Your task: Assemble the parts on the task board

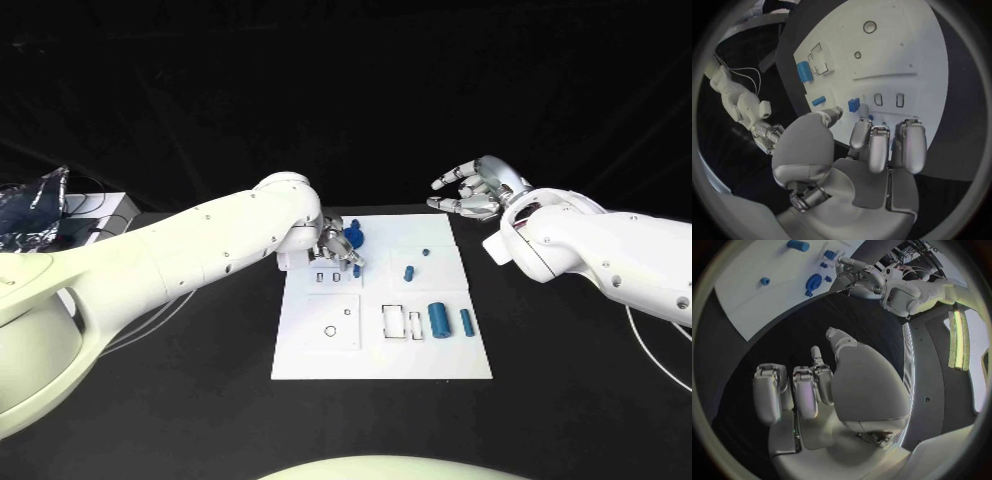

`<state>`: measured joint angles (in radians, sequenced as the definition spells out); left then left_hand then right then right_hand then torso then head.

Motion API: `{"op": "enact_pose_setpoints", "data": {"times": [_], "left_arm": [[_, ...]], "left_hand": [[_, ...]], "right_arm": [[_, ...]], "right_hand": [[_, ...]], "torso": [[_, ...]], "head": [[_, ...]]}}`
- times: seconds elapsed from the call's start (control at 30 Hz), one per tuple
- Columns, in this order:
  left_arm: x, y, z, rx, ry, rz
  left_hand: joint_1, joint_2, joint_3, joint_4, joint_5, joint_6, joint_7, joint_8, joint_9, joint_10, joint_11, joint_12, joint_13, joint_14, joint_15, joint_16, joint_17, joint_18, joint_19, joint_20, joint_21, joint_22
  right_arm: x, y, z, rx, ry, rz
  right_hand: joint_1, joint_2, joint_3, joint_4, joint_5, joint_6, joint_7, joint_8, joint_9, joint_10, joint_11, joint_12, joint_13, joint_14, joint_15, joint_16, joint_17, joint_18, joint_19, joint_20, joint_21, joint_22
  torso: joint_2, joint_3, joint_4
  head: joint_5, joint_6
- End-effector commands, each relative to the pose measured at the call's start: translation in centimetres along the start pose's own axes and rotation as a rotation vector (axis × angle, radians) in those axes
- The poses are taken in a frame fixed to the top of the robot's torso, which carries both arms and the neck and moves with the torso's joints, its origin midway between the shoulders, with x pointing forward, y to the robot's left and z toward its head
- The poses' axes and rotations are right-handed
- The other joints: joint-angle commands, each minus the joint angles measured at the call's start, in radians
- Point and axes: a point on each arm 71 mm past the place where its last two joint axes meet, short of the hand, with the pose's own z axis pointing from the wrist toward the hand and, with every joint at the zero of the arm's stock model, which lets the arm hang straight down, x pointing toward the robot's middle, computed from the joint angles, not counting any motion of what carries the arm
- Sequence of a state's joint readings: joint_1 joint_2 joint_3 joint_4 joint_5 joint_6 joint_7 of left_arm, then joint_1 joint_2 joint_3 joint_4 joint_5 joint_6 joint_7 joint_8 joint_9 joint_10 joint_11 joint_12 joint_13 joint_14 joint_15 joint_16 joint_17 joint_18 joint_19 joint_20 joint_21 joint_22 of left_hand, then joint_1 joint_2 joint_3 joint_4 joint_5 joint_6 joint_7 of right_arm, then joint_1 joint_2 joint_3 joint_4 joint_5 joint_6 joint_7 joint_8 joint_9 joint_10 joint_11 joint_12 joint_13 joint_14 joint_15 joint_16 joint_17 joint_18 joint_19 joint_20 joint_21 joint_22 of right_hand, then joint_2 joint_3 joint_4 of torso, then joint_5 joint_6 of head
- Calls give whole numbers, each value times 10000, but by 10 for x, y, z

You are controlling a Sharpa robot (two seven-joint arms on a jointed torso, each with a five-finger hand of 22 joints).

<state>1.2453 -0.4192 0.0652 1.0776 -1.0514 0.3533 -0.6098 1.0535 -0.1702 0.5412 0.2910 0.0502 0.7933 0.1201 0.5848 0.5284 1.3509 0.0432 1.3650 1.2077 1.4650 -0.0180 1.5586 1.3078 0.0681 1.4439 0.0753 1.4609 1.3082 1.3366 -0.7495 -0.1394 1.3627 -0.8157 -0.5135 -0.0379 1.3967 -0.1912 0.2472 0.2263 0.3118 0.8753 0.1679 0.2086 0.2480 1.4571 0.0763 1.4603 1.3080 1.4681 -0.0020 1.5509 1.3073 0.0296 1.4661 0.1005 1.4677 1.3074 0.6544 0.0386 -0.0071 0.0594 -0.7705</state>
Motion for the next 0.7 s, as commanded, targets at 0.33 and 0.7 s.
{"op": "enact_pose_setpoints", "data": {"times": [0.33, 0.7], "left_arm": [[4, -6, 5, -169, 548, 424], [4, -10, 7, -27, 441, 187]], "left_hand": [[-111, 19, 66, -9, 4, -70, 29, 28, 25, -136, 12, -140, -135, 1012, -37, 52, 2486, -155, 44, -5, 59, 124], [-131, 78, 151, -30, 7, -87, 29, 36, 55, -208, 14, -206, -232, 1015, -33, 57, 2496, -161, 55, -1, 72, 154]], "right_arm": [[2, 4, 1, -132, 208, -207], [2, 6, 2, -174, 251, -229]], "right_hand": [[-11, -132, 49, 39, 82, -94, 17, 61, -13, -9, 70, -59, 1432, 870, 75, -55, 1979, 7, 533, 46, -54, 1636], [-12, -135, 52, 42, 79, -101, 18, 65, -13, 1, 71, -48, 1443, 872, 76, -53, 1985, 6, 534, 48, -51, 1640]], "torso": [[80, -1, -38], [142, 4, -68]], "head": [[9, -34], [14, -27]]}}
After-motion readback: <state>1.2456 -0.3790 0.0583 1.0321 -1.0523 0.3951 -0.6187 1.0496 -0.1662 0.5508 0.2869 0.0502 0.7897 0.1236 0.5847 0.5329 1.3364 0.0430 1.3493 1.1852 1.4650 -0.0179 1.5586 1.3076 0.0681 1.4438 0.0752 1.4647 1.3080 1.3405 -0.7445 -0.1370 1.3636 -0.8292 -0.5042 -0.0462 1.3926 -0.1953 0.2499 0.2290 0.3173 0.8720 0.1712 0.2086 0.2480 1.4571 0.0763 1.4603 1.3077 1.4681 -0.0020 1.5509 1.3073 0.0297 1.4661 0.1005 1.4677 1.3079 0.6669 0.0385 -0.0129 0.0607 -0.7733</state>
